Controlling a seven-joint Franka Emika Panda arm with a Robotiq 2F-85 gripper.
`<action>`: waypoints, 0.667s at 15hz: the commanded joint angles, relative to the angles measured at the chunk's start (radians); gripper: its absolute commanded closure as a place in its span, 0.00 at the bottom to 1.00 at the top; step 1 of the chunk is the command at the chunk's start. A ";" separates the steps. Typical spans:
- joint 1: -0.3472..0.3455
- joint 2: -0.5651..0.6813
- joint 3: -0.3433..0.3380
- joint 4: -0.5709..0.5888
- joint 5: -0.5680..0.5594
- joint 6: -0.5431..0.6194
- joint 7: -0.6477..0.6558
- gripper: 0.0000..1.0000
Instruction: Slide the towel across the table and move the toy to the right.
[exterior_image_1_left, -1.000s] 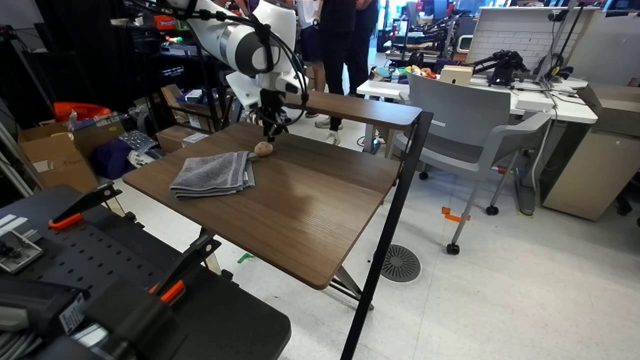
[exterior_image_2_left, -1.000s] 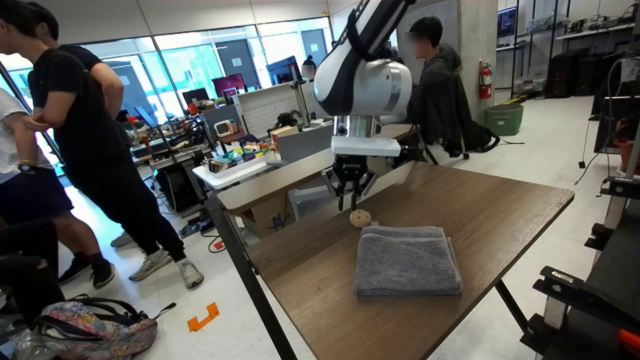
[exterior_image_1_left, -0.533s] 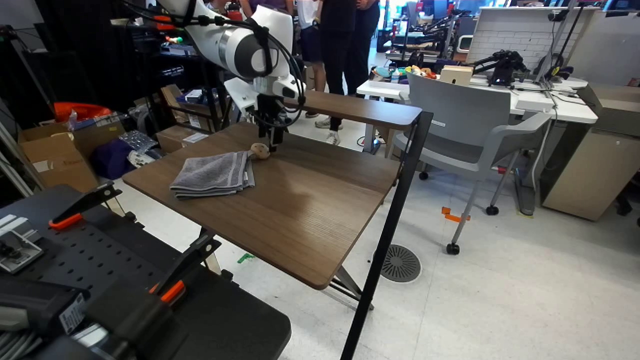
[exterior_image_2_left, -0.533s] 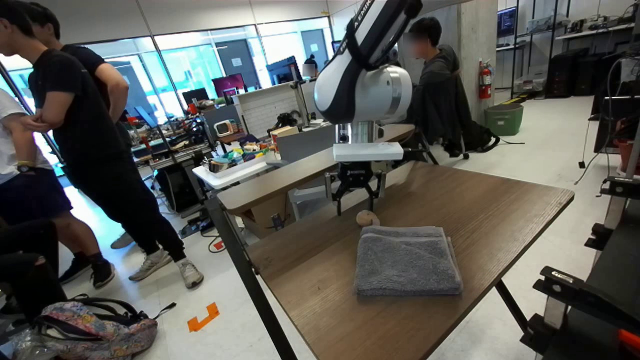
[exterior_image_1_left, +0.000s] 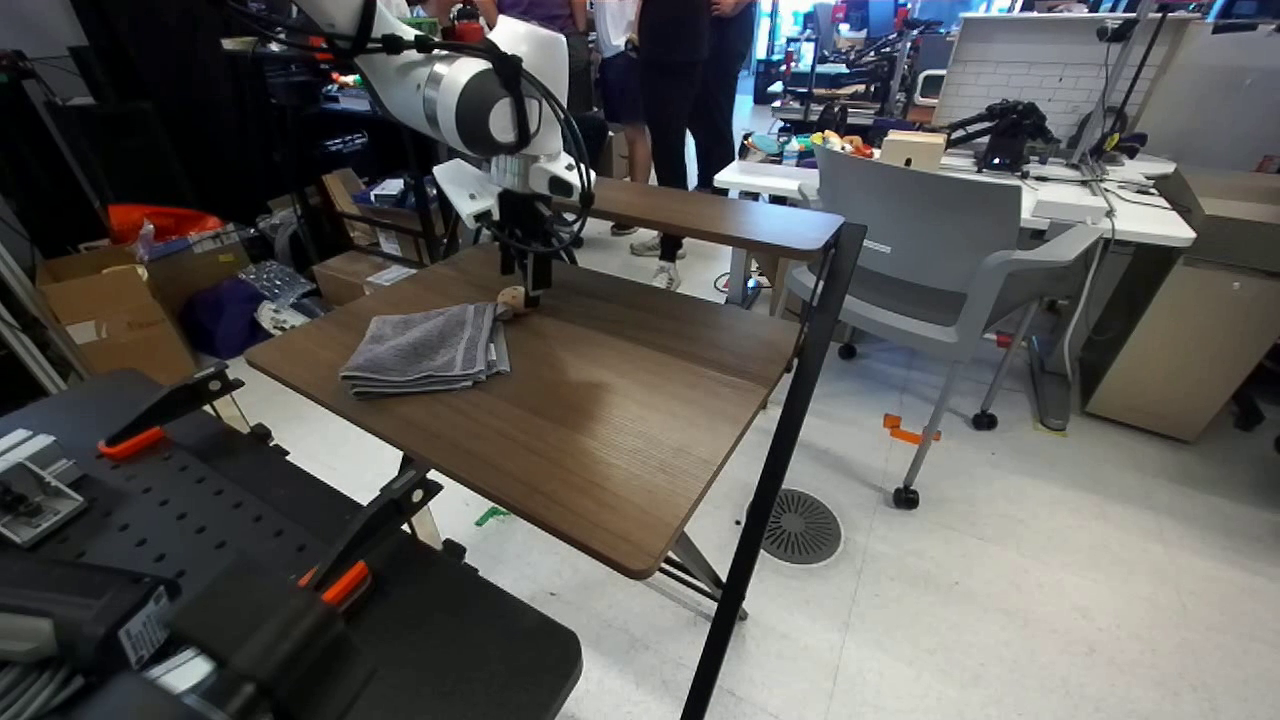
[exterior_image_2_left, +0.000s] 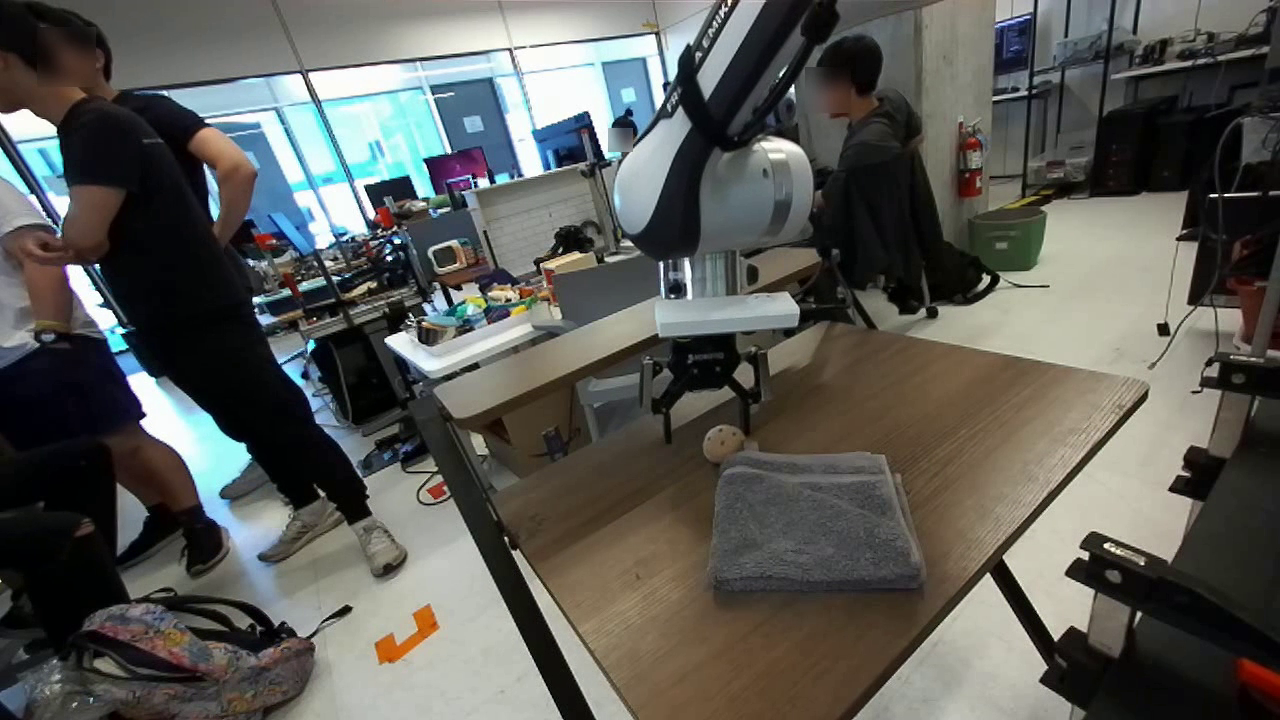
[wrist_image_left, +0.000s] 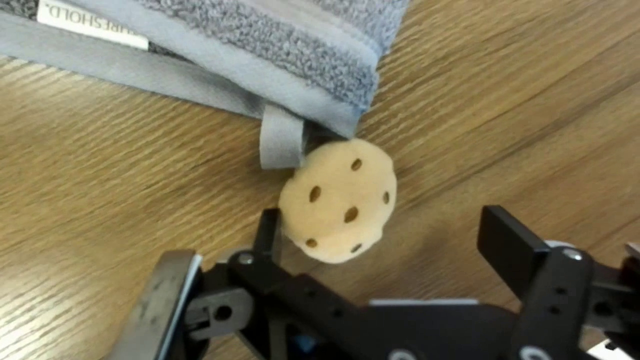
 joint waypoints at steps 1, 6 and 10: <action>0.007 -0.014 -0.008 -0.005 -0.009 -0.046 0.012 0.25; -0.006 -0.004 0.002 0.009 0.000 -0.076 0.001 0.58; -0.032 -0.004 0.003 0.024 0.010 -0.113 -0.005 0.88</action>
